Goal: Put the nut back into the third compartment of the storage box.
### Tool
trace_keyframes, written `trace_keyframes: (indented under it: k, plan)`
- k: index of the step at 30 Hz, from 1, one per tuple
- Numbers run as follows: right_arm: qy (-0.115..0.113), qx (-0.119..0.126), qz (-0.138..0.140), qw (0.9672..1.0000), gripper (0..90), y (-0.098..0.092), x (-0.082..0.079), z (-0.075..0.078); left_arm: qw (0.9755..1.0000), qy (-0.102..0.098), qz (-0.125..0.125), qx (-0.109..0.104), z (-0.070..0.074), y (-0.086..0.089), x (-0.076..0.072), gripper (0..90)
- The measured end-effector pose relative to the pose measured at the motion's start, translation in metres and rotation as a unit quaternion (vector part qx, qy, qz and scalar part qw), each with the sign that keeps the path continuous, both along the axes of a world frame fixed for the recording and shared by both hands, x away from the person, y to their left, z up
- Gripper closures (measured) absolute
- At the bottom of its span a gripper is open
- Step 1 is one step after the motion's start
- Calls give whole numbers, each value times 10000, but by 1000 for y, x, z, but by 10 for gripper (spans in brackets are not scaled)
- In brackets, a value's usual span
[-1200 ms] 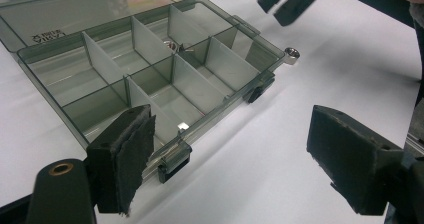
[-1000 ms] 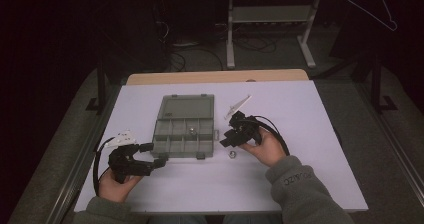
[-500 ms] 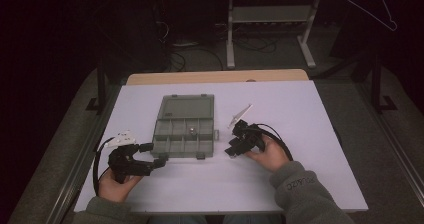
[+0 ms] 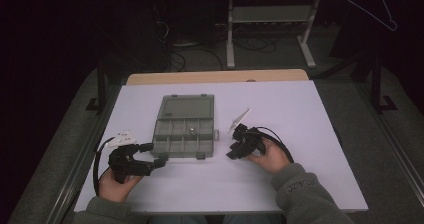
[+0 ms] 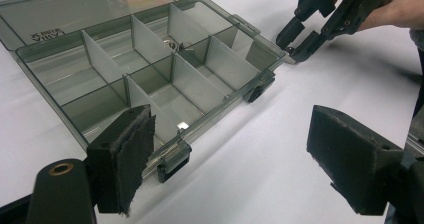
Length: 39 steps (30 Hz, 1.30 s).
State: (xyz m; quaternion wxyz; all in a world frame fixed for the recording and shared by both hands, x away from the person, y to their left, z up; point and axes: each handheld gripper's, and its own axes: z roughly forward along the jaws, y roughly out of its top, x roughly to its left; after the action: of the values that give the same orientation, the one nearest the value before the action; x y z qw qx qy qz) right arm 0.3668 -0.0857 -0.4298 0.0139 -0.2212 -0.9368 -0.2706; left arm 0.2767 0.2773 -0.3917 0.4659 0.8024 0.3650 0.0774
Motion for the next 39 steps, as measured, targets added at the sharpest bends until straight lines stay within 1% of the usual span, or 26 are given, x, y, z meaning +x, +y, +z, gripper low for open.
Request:
trace_keyframes:
  k: [2,3,4,6,7,8,13,16,19,20,21,22,23,24,25,29,31,32,39]
  plan:
    - [-20,-42,27,10000,631,1,0,-1,10000,37,38,-23,0,0,-1,182]
    - [-29,-43,29,10000,634,1,-1,-1,10000,-9,4,-5,0,1,0,182]
    - [-21,-37,31,10000,643,1,0,-1,10000,37,43,-34,0,0,0,182]
    - [-26,-47,59,10000,651,1,-1,-1,10000,34,40,-27,0,0,0,182]
    - [-53,-56,65,9999,653,1,-1,-1,10000,-4,10,2,0,1,0,182]
    - [-81,-69,70,9999,655,2,-2,-1,10000,37,37,-23,0,0,-1,182]
    - [-113,-93,85,9999,663,2,-2,0,10000,0,21,-11,0,0,0,184]
    - [-103,-65,66,9999,668,1,-2,1,10000,36,44,-21,0,0,0,184]
    - [-27,-11,29,10000,675,0,-1,2,10000,6,15,4,0,0,0,184]
    - [-39,24,36,10000,678,-1,0,2,10000,12,17,1,0,0,0,185]
    - [-4,24,6,10000,679,-1,-1,3,10000,41,39,-20,0,0,0,184]
    - [-4,18,6,10000,680,-1,-1,2,10000,7,13,3,0,0,0,184]
    - [9,9,17,10000,681,-1,-1,2,10000,43,43,-22,0,0,0,184]
    - [12,9,44,10000,684,-1,0,1,10000,12,17,-1,0,0,0,185]
    - [14,13,52,10000,687,-1,0,1,10000,44,42,-21,0,0,0,184]
    - [14,-4,74,10000,695,-1,0,1,10000,33,36,-10,0,0,0,185]
    - [44,3,47,10000,695,-1,0,1,10000,34,45,-24,0,0,-1,185]
    - [51,18,43,10000,695,-1,0,1,10000,-3,19,-4,0,1,0,185]
    - [66,48,-22,10000,696,-4,2,2,10000,2,13,5,0,1,0,185]
